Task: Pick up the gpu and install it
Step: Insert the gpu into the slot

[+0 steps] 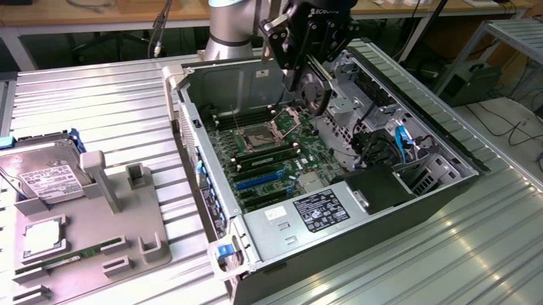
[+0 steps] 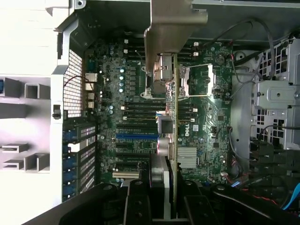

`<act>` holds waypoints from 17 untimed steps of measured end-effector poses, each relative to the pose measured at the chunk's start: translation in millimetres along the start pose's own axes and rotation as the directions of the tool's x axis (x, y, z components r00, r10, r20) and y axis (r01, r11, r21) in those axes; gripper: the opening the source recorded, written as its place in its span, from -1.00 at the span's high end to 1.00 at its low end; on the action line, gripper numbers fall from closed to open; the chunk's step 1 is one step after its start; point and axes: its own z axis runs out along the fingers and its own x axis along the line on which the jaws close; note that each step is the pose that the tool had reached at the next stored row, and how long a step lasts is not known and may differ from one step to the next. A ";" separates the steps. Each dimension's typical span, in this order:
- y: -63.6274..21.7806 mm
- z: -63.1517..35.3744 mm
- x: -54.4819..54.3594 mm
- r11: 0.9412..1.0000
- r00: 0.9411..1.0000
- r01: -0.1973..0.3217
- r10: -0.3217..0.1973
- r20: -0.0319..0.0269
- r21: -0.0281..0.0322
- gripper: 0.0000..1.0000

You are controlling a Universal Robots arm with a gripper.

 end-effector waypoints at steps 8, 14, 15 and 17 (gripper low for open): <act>-0.4 0.1 0.0 0.996 0.996 0.090 -0.090 -0.004 -0.001 0.43; -0.8 0.0 0.0 0.986 0.986 0.166 -0.166 -0.008 -0.003 0.43; -0.8 -0.1 0.0 0.982 0.982 0.187 -0.187 -0.009 -0.003 0.43; -0.8 -0.1 0.0 0.975 0.975 0.221 -0.221 -0.010 -0.004 0.43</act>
